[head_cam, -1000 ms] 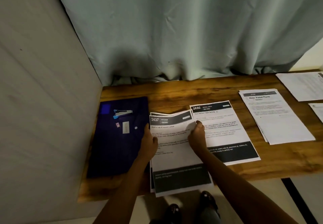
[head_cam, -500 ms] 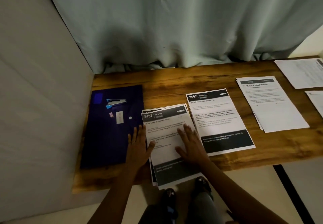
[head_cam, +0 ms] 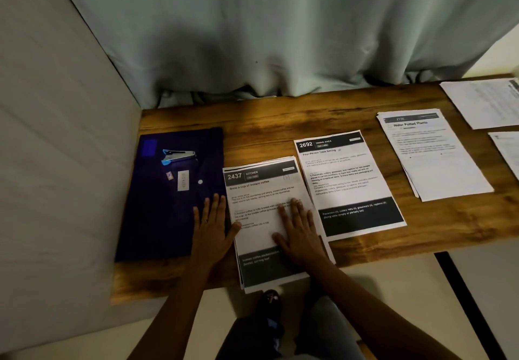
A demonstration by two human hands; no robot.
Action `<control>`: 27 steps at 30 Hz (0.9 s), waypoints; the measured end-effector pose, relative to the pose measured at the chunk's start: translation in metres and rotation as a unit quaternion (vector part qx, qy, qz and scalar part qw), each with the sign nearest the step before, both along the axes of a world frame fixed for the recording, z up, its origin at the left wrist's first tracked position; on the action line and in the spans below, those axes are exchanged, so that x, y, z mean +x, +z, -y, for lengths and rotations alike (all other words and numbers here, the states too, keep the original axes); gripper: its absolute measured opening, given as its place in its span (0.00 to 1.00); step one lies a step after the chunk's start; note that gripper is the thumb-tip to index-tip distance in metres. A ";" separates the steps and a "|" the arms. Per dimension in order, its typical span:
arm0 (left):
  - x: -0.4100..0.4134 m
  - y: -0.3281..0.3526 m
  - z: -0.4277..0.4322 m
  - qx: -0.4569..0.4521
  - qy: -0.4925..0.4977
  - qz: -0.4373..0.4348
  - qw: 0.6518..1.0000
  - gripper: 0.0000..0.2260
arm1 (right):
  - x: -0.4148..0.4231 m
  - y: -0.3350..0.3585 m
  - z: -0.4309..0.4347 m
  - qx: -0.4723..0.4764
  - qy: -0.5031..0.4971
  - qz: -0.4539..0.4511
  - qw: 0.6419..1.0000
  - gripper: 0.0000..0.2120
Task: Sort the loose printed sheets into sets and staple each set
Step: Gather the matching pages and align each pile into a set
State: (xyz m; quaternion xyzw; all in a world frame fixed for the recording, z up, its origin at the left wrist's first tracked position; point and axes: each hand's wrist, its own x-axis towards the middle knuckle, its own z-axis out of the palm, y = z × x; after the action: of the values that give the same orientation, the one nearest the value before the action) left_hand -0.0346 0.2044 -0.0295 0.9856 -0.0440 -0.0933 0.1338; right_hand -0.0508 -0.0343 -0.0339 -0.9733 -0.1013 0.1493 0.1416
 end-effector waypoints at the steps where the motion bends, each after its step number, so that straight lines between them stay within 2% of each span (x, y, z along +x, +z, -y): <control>1: 0.000 0.001 0.002 -0.002 -0.003 0.003 1.000 0.48 | 0.000 0.000 0.000 0.001 0.000 -0.001 1.000 0.41; 5: -0.001 0.004 0.016 -0.014 -0.036 0.027 0.999 0.44 | -0.002 -0.001 -0.002 0.013 -0.003 -0.004 1.000 0.42; 9: -0.007 0.003 0.027 0.017 -0.084 0.029 0.996 0.42 | -0.006 -0.002 -0.004 0.004 0.002 -0.007 1.000 0.43; 12: -0.011 0.007 0.030 0.043 -0.089 -0.036 0.994 0.38 | -0.011 -0.004 -0.003 0.000 0.005 -0.004 1.000 0.42; 14: -0.011 0.005 0.030 0.053 -0.090 -0.047 0.993 0.35 | -0.014 -0.003 -0.002 0.001 0.006 -0.002 1.000 0.42; 19: -0.013 0.005 0.030 0.056 -0.096 -0.038 0.993 0.36 | 0.000 0.007 0.002 0.028 -0.012 0.010 0.999 0.42; 21: -0.013 0.005 0.030 0.065 -0.095 -0.051 0.992 0.36 | 0.017 0.014 0.005 0.054 -0.059 0.034 0.996 0.36; 24: -0.011 0.005 0.031 0.079 -0.086 -0.069 0.991 0.36 | 0.049 0.026 0.010 0.112 -0.130 0.053 0.984 0.34; 27: -0.012 0.004 0.032 0.086 -0.084 -0.081 0.989 0.37 | 0.081 0.037 0.012 0.122 -0.094 0.056 0.986 0.34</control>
State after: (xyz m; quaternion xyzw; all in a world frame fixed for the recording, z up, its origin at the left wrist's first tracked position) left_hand -0.0463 0.1721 -0.0258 0.9755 -0.1072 -0.1873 0.0437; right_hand 0.0300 -0.0465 0.0032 -0.9609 -0.0342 0.0668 0.2666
